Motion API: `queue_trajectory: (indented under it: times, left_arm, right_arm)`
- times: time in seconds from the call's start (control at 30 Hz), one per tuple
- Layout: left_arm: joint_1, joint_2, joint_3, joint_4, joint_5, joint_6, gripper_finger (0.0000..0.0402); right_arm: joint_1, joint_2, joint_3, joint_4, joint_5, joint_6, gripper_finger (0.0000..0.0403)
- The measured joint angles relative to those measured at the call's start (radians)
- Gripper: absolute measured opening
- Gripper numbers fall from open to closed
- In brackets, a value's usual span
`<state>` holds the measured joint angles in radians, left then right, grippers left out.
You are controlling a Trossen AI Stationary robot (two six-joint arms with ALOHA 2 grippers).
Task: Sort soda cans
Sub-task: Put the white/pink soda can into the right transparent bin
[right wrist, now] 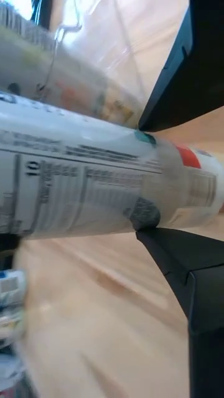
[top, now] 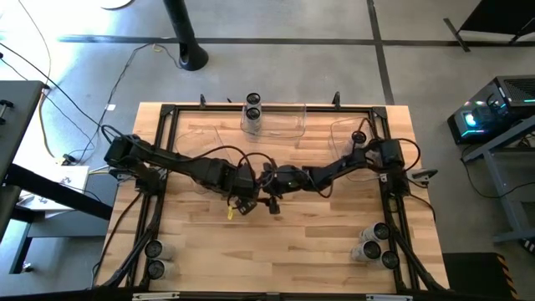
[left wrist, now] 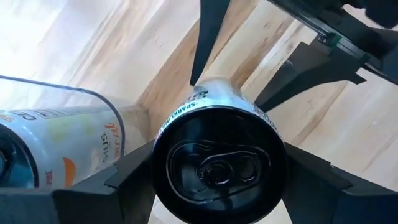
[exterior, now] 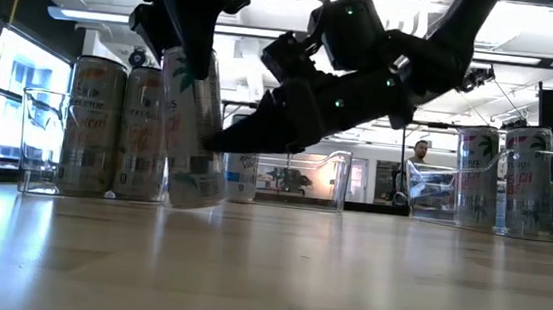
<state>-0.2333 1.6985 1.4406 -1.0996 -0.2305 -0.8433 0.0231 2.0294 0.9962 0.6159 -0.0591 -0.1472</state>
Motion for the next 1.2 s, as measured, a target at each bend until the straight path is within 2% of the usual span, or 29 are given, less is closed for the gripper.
queue_trajectory:
  times: [0.4, 0.73, 0.87, 1.2]
  left_arm:
    - [0.0, -0.001, 0.001, 0.005, -0.004, 0.031, 0.0269]
    - [0.013, -0.002, 0.001, 0.01, 0.049, 0.038, 0.0269]
    - [0.041, -0.002, 0.001, 0.025, 0.11, 0.062, 0.0276]
    - [0.049, -0.004, 0.001, 0.06, 0.092, 0.07, 0.03]
  right_arm:
    - [0.002, -0.091, -0.003, -0.21, 0.084, -0.056, 0.0259]
    - [-0.004, -0.094, -0.004, -0.238, 0.112, -0.055, 0.0258]
    - [0.001, -0.095, -0.005, -0.238, 0.097, -0.054, 0.0258]
    - [0.0, -0.095, -0.005, -0.233, 0.086, -0.053, 0.0258]
